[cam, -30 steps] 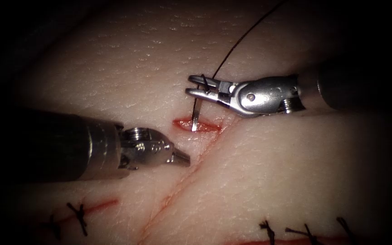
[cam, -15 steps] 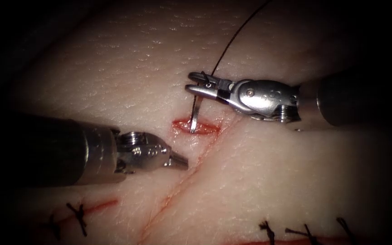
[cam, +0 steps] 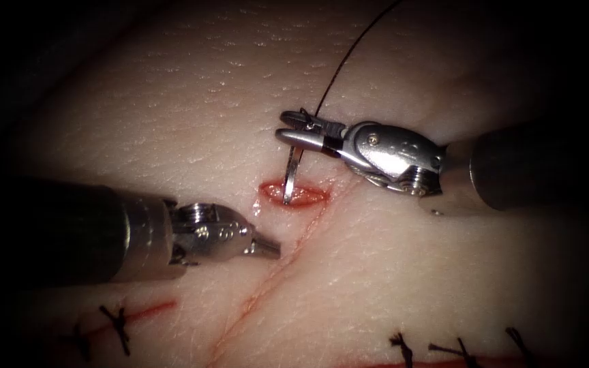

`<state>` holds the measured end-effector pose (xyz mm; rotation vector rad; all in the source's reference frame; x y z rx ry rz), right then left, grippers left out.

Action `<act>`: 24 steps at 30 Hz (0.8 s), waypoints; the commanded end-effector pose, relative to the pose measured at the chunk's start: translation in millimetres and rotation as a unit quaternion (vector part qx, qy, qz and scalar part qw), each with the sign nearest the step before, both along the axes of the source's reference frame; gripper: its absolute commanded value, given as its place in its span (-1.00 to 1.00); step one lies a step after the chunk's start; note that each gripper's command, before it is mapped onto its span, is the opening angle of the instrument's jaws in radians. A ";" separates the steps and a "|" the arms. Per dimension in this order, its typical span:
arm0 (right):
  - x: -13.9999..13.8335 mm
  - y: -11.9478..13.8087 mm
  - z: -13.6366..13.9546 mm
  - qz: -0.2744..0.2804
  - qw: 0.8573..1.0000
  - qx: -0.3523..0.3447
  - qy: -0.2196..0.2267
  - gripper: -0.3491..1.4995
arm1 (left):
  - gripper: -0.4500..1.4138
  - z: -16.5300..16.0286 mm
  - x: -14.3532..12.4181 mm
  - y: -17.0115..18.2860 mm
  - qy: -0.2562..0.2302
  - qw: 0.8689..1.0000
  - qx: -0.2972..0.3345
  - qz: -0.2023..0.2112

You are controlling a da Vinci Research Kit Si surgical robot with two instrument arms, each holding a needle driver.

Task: Wound Closure

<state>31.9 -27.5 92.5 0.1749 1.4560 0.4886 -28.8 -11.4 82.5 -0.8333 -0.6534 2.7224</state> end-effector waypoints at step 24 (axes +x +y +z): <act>0.9 -0.1 0.5 -0.017 0.993 0.114 0.007 -1.00 | -0.84 1.2 -0.4 -0.6 0.000 1.000 0.001 0.001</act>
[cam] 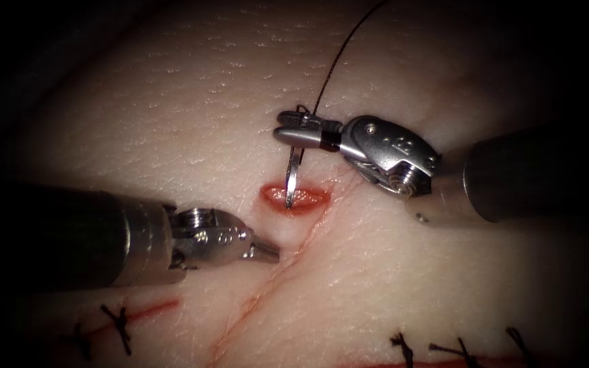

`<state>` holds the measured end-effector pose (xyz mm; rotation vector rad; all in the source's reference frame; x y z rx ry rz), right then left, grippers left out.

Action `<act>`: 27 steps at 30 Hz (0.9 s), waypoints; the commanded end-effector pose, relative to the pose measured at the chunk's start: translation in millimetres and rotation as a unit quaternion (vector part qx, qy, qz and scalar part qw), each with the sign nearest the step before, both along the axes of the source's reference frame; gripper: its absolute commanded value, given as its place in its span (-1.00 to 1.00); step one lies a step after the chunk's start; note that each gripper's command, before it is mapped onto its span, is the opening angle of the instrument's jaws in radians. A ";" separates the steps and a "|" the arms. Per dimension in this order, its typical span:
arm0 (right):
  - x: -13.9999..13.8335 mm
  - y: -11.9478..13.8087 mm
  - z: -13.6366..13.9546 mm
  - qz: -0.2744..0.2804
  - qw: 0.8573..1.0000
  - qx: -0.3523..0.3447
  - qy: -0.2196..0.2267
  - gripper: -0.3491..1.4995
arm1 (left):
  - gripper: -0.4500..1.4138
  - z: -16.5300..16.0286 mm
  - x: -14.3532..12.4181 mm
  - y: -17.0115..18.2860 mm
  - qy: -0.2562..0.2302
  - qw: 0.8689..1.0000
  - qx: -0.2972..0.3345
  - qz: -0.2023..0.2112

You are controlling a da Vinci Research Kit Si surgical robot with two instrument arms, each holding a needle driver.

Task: Wound Closure

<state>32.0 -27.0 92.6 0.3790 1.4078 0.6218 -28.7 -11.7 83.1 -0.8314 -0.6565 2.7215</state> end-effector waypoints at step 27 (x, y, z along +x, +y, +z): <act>1.7 -3.7 -0.6 -0.059 0.959 0.272 0.054 -1.00 | -0.87 0.9 0.0 -0.1 -0.002 1.000 0.001 0.002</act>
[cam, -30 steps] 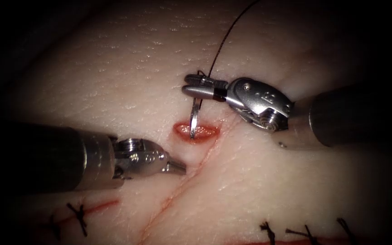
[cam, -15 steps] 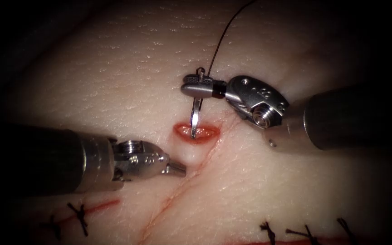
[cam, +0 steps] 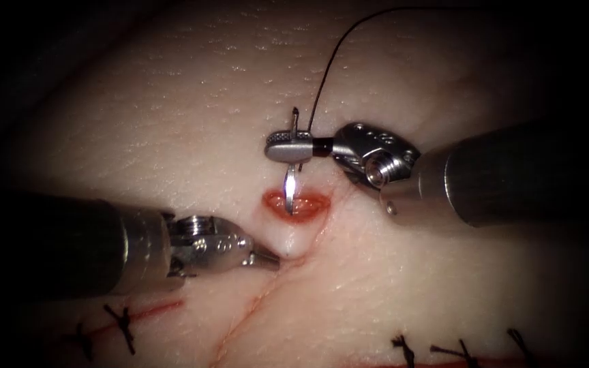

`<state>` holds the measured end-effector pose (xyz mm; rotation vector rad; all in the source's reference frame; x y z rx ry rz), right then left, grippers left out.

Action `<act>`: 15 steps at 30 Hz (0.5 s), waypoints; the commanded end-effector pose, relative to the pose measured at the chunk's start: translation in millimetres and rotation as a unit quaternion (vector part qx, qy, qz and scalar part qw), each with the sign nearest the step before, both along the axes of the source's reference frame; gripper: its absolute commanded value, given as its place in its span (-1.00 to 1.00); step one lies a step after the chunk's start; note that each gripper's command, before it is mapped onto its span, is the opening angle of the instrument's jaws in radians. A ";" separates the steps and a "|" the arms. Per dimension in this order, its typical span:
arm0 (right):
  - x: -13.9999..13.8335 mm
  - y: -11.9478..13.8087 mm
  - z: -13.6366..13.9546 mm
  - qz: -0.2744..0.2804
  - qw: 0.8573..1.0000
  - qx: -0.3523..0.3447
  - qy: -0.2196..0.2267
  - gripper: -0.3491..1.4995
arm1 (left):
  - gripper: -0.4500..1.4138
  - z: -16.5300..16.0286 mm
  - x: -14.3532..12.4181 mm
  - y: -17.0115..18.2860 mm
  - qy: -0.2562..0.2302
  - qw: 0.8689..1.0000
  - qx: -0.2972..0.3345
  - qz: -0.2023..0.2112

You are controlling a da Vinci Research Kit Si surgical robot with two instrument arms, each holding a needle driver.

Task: Wound Closure

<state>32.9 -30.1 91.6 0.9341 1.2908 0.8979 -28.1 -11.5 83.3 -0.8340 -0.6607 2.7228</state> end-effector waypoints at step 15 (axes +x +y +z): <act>0.7 -3.8 -1.1 -0.022 0.997 0.069 0.012 -1.00 | -0.89 0.9 -0.3 -0.5 0.001 1.000 0.001 -0.001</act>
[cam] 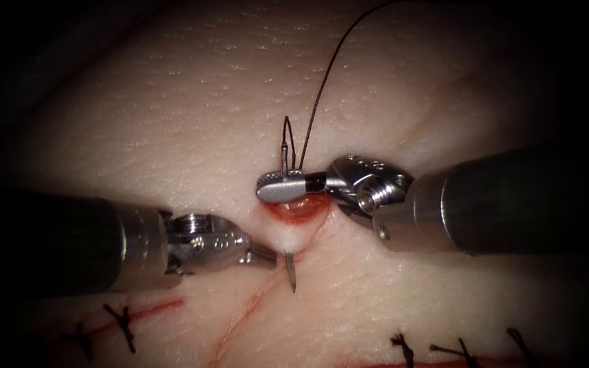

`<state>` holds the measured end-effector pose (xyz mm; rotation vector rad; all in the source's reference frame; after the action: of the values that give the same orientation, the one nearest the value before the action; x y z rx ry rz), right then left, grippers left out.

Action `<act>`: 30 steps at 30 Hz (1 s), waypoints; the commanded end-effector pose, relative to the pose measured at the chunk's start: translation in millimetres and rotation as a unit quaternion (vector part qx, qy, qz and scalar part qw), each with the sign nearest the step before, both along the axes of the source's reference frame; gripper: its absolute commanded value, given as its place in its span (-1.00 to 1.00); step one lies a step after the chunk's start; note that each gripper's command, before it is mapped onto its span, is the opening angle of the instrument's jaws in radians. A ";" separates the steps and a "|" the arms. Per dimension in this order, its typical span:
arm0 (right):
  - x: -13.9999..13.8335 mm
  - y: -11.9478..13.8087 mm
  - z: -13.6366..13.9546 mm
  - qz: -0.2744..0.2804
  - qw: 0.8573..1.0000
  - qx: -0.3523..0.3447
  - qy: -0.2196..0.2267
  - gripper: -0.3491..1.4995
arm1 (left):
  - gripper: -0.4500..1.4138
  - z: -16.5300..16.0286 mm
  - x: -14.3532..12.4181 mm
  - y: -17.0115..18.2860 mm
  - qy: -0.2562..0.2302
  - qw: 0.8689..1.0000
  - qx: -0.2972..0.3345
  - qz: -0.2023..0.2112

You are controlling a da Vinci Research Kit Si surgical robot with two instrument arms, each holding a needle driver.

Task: Wound Closure

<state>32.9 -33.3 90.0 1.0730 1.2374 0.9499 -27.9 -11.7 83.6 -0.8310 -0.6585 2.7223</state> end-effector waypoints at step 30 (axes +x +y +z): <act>-5.8 5.3 2.3 0.086 0.995 -0.047 -0.015 0.67 | -0.12 -4.5 -0.8 0.9 -0.178 0.964 -0.192 0.047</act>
<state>26.2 -27.4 91.6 0.8805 1.3515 1.0270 -28.2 -10.7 78.8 -1.4366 -0.2247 2.8589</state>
